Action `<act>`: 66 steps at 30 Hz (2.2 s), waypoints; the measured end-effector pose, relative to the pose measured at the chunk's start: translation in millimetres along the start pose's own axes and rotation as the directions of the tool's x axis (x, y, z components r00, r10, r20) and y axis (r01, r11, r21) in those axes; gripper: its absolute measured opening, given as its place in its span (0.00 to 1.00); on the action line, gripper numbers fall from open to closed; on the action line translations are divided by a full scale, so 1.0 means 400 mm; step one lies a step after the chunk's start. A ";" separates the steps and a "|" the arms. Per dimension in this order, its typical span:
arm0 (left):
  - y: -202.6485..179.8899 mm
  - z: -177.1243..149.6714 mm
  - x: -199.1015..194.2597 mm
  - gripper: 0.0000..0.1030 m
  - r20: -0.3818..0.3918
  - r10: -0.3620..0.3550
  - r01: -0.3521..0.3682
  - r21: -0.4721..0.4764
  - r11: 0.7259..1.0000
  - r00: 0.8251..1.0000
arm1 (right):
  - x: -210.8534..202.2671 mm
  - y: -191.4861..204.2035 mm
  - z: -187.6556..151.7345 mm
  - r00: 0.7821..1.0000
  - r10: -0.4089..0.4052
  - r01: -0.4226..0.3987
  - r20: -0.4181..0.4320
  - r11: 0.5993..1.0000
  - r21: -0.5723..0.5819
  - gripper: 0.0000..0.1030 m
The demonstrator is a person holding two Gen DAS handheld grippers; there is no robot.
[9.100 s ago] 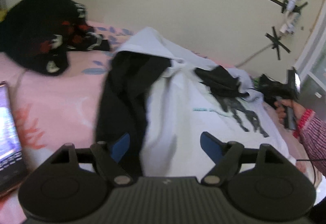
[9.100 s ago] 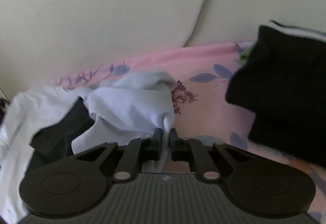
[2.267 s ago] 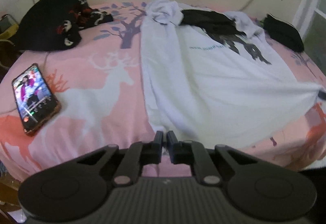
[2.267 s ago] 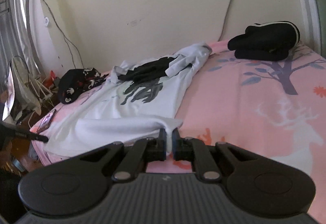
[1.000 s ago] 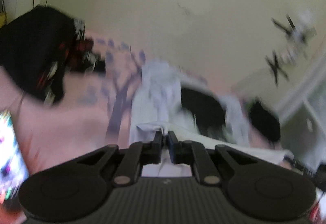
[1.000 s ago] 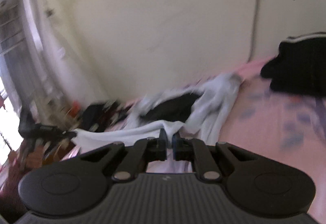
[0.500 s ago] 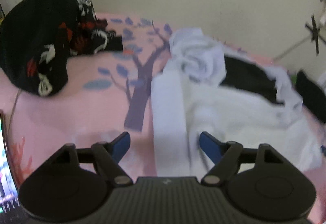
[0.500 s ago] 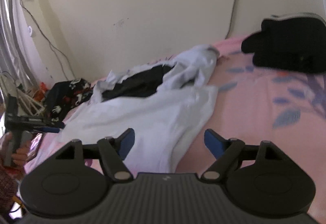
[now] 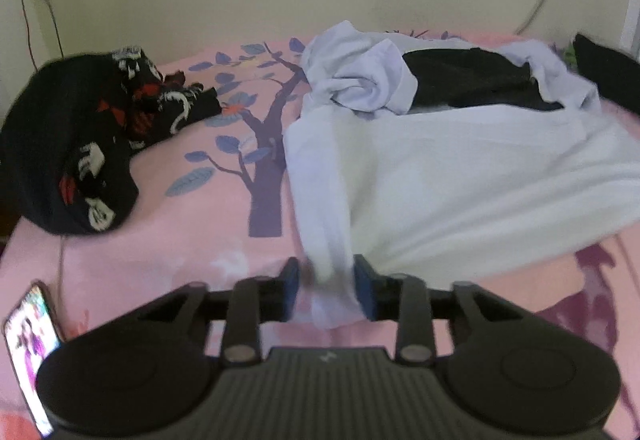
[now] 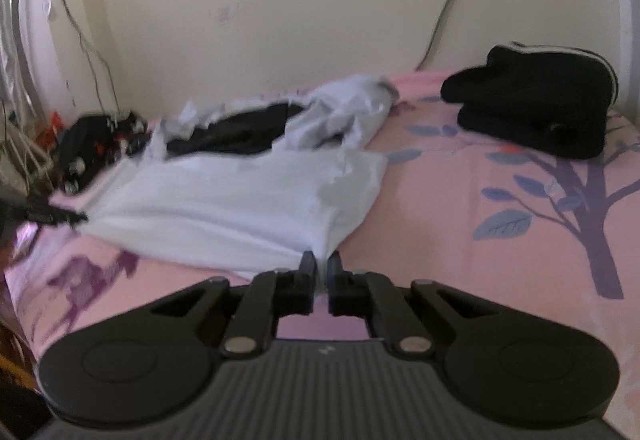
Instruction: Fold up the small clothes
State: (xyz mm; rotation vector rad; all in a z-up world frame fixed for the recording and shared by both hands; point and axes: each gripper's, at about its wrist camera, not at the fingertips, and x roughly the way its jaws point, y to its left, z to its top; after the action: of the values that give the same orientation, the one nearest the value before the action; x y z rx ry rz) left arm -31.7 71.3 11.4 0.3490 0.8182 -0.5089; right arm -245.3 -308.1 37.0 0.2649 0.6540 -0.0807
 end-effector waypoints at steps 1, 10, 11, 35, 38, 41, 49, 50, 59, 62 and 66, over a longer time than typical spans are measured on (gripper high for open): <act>-0.001 0.003 -0.001 0.45 -0.007 0.015 -0.015 0.020 1.000 1.000 | 0.006 0.007 -0.004 1.000 -0.024 0.023 -0.013 0.999 -0.022 0.01; 0.053 0.223 -0.072 0.56 0.129 -0.004 -0.001 0.037 0.999 0.992 | -0.051 -0.063 0.215 0.992 0.014 -0.015 0.123 1.000 0.010 0.32; 0.056 0.281 -0.063 0.58 0.157 -0.017 0.012 0.029 0.999 0.987 | -0.036 -0.069 0.252 0.991 0.022 -0.023 0.134 1.000 0.004 0.36; -0.102 0.726 0.620 0.35 -0.120 -0.141 0.143 0.007 0.990 0.983 | 0.820 -0.003 0.573 0.962 0.154 -0.198 -0.224 0.962 -0.189 0.00; -0.104 0.724 0.590 0.06 -0.090 -0.133 0.135 0.016 0.991 0.987 | 0.777 0.001 0.576 0.983 0.099 -0.129 -0.156 0.972 -0.194 0.00; -0.103 0.726 0.526 0.05 -0.029 -0.134 0.135 0.008 0.991 0.991 | 0.690 -0.005 0.599 0.993 0.098 -0.107 -0.060 0.980 -0.166 0.00; -0.094 0.616 0.241 0.04 0.138 -0.177 0.175 0.025 0.984 0.974 | 0.335 0.080 0.568 0.974 0.181 -0.147 0.133 0.961 -0.236 0.00; -0.094 0.582 0.198 0.04 0.157 -0.185 0.183 0.028 0.983 0.970 | 0.295 0.093 0.547 0.971 0.192 -0.154 0.139 0.957 -0.247 0.00; -0.064 0.252 -0.005 0.08 0.192 -0.257 0.263 -0.007 0.965 0.947 | 0.074 0.187 0.232 0.964 0.260 -0.232 0.060 0.926 -0.296 0.00; -0.028 0.179 -0.021 0.09 0.169 -0.283 0.297 -0.059 0.953 0.944 | 0.086 0.224 0.107 0.966 0.256 -0.255 -0.040 0.909 -0.331 0.00; -0.029 0.143 -0.006 0.25 0.177 -0.272 0.292 -0.092 0.952 0.946 | 0.109 0.238 0.041 0.957 0.265 -0.290 -0.118 0.898 -0.331 0.05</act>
State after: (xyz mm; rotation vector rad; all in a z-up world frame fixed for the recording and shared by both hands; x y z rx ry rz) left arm -5.2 34.8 48.8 0.0783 0.7393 -0.7440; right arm -186.1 -220.2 43.5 0.0189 0.6823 0.3193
